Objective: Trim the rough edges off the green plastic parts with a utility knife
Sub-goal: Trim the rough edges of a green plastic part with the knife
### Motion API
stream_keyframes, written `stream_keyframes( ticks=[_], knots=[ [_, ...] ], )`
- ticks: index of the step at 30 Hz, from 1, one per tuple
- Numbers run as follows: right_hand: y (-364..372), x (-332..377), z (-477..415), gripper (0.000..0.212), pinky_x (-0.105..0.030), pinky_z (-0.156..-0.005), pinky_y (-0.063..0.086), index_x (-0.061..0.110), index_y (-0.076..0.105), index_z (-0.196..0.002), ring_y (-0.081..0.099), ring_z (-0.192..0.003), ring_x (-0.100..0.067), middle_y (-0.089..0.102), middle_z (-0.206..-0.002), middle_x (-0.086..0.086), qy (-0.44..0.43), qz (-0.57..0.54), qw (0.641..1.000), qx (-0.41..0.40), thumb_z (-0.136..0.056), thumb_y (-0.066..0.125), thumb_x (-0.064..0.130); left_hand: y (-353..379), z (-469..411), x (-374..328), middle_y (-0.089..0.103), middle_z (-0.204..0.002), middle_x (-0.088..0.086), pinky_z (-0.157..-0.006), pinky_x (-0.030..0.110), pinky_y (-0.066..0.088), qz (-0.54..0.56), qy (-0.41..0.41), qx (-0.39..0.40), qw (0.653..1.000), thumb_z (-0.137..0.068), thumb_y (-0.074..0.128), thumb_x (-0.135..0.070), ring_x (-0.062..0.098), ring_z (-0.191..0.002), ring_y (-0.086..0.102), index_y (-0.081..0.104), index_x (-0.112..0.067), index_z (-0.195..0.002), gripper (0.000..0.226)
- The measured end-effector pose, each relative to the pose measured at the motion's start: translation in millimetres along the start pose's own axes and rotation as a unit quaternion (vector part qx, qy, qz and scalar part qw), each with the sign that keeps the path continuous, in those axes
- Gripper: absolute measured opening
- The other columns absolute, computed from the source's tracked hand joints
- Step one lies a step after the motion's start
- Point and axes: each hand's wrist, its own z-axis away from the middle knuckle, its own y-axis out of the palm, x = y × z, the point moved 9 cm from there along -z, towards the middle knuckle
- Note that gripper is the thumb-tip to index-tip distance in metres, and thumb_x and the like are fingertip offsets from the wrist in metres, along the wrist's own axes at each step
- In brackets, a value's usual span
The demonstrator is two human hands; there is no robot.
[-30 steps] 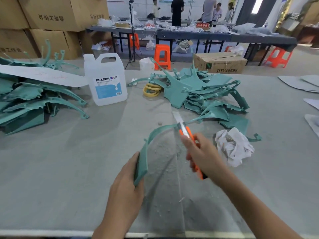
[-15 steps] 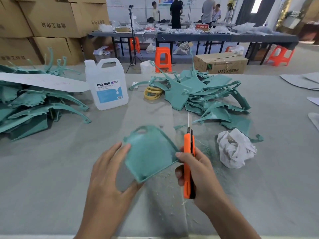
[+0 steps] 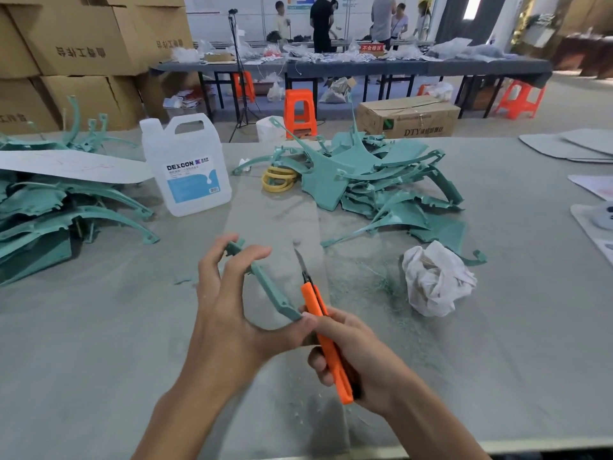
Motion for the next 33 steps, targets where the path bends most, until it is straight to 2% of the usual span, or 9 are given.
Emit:
stream_keyframes(
  ticks=[2,4,7,12,15,18,24,27,33],
  knots=[
    [-13.7,0.8,1.1,0.034,-0.023,-0.041,0.046,0.016,0.063,-0.118,0.06,-0.057,-0.016,0.077,-0.099,-0.003,0.001,0.067,0.997,-0.047,-0.095,0.068,0.041,2.9,-5.8,11.7,0.027,-0.143,-0.009,-0.099,-0.002,0.025,-0.019,-0.011,-0.014,1.0,-0.049,0.077,-0.076,-0.015,-0.134,0.026,0.042,-0.059,-0.123,0.084],
    [-33.5,-2.8,5.7,0.029,-0.026,-0.043,0.046,0.019,0.065,-0.118,0.062,-0.058,-0.019,0.076,-0.103,-0.005,0.008,0.084,0.99,-0.11,-0.1,0.059,0.041,11.3,-8.1,31.2,0.026,-0.137,-0.014,-0.103,0.007,0.031,-0.025,-0.053,-0.009,0.998,-0.048,0.07,-0.088,-0.004,-0.131,0.034,0.042,-0.062,-0.12,0.082],
    [-48.9,-13.6,15.3,0.022,-0.028,-0.045,0.045,0.012,0.065,-0.115,0.061,-0.056,-0.022,0.075,-0.099,-0.009,0.018,0.069,0.988,-0.139,-0.103,0.055,0.028,33.8,0.7,63.6,0.025,-0.138,-0.004,-0.113,0.037,0.037,-0.055,-0.108,0.027,0.992,-0.047,0.069,-0.089,0.022,-0.132,0.035,0.048,-0.053,-0.121,0.085],
    [-50.3,-23.4,28.8,0.019,-0.028,-0.045,0.05,0.026,0.062,-0.12,0.062,-0.055,-0.025,0.07,-0.08,-0.01,0.027,0.124,0.986,-0.113,-0.105,0.053,0.033,43.5,-1.6,83.0,0.046,-0.126,0.014,-0.11,0.051,0.034,-0.044,-0.128,-0.002,0.991,-0.08,0.032,-0.09,0.027,-0.125,0.036,0.064,-0.027,-0.113,0.077],
    [-43.0,-31.7,33.5,0.023,-0.027,-0.042,0.05,0.046,0.057,-0.122,0.061,-0.05,-0.023,0.067,-0.073,-0.008,0.045,0.159,0.982,-0.094,-0.105,0.051,0.031,42.4,-17.4,88.9,0.049,-0.113,0.006,-0.107,0.048,0.037,-0.057,-0.175,-0.013,0.983,-0.082,0.039,-0.081,0.022,-0.113,0.041,0.056,-0.041,-0.084,0.043],
    [-33.7,-40.2,35.9,0.031,-0.028,-0.043,0.051,0.054,0.047,-0.124,0.063,-0.05,-0.022,0.068,-0.072,-0.007,0.044,0.211,0.973,-0.084,-0.106,0.049,0.029,51.6,-28.6,93.8,0.049,-0.1,0.0,-0.099,0.04,0.04,-0.02,-0.197,0.018,0.98,-0.078,0.045,-0.08,0.016,-0.104,0.044,0.052,-0.041,-0.069,0.04],
    [-29.4,-48.2,35.3,0.026,-0.03,-0.044,0.053,0.056,0.05,-0.11,0.064,-0.05,-0.023,0.066,-0.065,-0.005,0.034,0.246,0.965,-0.082,-0.104,0.047,0.031,52.7,-34.0,102.5,0.044,-0.078,0.003,-0.087,0.053,0.043,0.039,-0.213,0.021,0.976,-0.088,0.048,-0.073,0.027,-0.082,0.045,0.044,-0.033,-0.061,0.048],
    [-32.8,-50.8,32.1,0.022,-0.031,-0.048,0.054,0.055,0.047,-0.112,0.067,-0.052,-0.022,0.068,-0.064,-0.005,0.019,0.292,0.952,-0.088,-0.102,0.048,0.035,49.0,-30.6,101.8,0.051,-0.084,0.008,-0.086,0.05,0.044,0.028,-0.216,0.01,0.976,-0.086,0.046,-0.077,0.034,-0.091,0.051,0.048,-0.03,-0.067,0.051],
    [-32.9,-53.1,25.4,0.025,-0.043,-0.065,0.06,0.05,0.048,-0.118,0.065,-0.056,-0.009,0.07,-0.077,0.002,-0.026,0.376,0.921,-0.102,-0.094,0.048,0.048,48.5,-22.1,93.7,0.046,-0.084,0.001,-0.081,0.038,0.033,0.007,-0.185,-0.012,0.983,-0.094,0.031,-0.07,0.023,-0.091,0.04,0.039,-0.03,-0.072,0.046]
  ],
)
